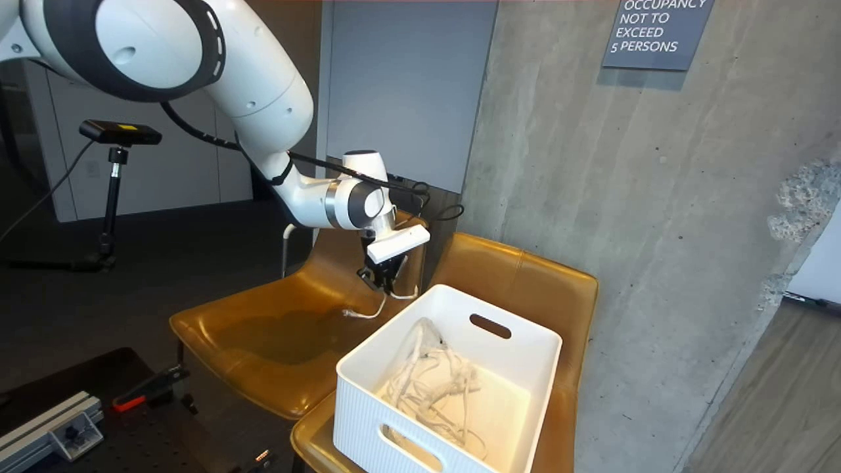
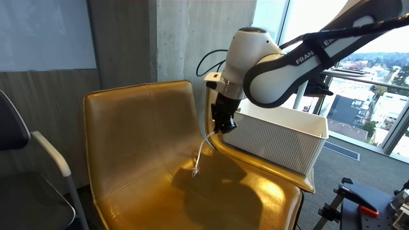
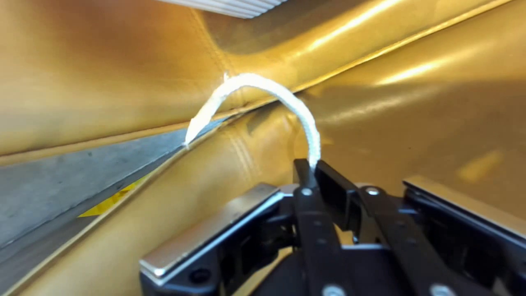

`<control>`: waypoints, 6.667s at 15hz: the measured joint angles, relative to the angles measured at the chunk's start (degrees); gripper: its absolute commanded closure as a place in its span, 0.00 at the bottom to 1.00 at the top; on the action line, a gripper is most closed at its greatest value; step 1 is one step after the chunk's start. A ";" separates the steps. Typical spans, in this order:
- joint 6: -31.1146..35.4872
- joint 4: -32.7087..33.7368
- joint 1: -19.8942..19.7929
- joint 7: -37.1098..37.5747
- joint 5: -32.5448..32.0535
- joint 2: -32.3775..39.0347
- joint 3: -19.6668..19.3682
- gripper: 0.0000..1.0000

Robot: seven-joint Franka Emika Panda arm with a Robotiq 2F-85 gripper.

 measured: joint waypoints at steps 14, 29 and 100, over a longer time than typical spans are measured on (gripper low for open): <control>-5.88 -17.22 -2.88 11.27 -0.38 -33.21 -7.33 0.98; -4.38 -28.74 -7.80 18.72 -0.37 -42.27 -12.53 0.92; -3.01 -12.41 -16.81 18.88 20.12 -15.53 -4.26 0.97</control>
